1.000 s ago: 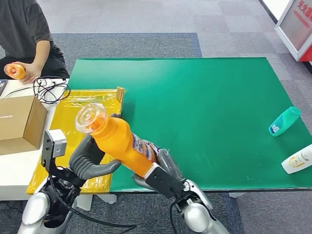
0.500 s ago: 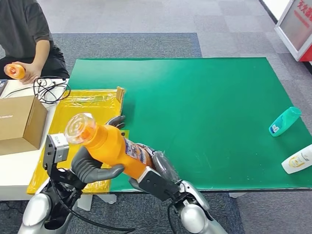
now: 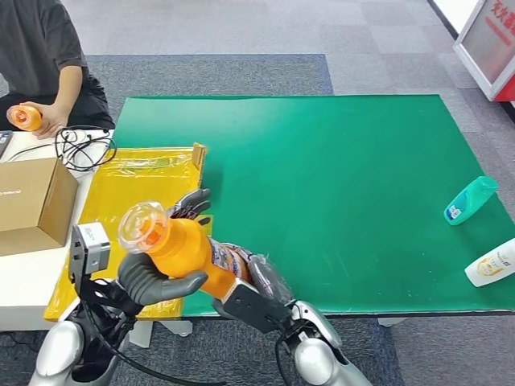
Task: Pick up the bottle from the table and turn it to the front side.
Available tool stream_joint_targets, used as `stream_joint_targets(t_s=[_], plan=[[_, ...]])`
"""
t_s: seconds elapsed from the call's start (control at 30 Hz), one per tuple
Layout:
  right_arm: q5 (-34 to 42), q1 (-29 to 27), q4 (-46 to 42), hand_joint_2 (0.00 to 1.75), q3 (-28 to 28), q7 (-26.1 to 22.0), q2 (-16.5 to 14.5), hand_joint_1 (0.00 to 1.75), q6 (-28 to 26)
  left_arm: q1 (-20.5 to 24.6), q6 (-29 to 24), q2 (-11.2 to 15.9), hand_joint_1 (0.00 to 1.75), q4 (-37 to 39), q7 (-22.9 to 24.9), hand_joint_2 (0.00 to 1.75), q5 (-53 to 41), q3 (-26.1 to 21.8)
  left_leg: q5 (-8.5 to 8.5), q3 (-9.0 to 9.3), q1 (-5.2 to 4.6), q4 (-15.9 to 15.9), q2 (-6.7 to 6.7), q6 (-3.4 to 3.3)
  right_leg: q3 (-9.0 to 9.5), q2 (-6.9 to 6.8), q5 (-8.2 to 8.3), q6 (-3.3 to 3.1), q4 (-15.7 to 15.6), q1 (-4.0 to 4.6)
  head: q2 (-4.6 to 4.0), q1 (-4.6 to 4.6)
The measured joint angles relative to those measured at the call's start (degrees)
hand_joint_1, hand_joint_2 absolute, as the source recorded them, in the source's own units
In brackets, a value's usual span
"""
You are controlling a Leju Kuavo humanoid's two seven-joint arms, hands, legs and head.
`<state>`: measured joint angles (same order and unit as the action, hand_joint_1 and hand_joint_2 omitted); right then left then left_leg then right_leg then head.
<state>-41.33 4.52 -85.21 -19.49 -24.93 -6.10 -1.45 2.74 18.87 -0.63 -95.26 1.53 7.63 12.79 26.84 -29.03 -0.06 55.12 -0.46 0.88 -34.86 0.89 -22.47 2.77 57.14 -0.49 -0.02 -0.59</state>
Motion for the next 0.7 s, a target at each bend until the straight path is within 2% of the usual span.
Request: stream_joint_targets(t_s=[0.03,0.07,0.43,0.57,0.7], plan=[[-0.16,0.01,0.20,1.75,0.04,0.09,0.00,1.75,-0.05,0.00,-0.42,0.00,1.70,-0.13,0.00,1.75,-0.51,0.09,0.00,0.00,0.00,0.00,0.00,0.00,0.00,0.00,0.00,0.00,0.00,0.00,0.00,-0.01],[-0.30,0.04,0.40,1.75,0.09,0.18,0.00,1.75,-0.09,0.00,-0.88,0.00,1.75,-0.26,0.01,1.75,-1.18,0.21,0.00,0.00,0.00,0.00,0.00,0.00,0.00,0.00,0.00,0.00,0.00,0.00,0.00,-0.01],[-0.99,0.22,1.09,1.75,0.40,0.44,-0.13,1.75,0.08,-0.01,-3.12,-0.97,1.75,-1.56,0.33,1.75,-7.00,1.22,0.00,0.01,0.00,0.00,0.00,0.00,-0.01,0.00,0.00,0.00,0.00,0.00,0.00,-0.01],[-1.13,0.21,1.10,1.75,0.44,0.62,-0.28,0.00,0.08,-0.03,-3.34,-1.26,1.75,-1.56,0.39,1.75,-7.66,1.21,0.00,0.01,0.00,0.00,0.00,0.00,0.00,0.00,0.00,0.00,0.00,0.00,0.00,0.00],[-1.28,-0.13,1.11,1.75,0.77,1.57,-0.31,0.00,-0.16,0.03,-4.11,-1.56,1.75,-1.73,0.74,1.75,-10.48,1.16,0.00,0.00,0.00,0.00,0.00,0.00,0.00,0.00,0.00,0.00,0.00,0.00,0.00,0.00]])
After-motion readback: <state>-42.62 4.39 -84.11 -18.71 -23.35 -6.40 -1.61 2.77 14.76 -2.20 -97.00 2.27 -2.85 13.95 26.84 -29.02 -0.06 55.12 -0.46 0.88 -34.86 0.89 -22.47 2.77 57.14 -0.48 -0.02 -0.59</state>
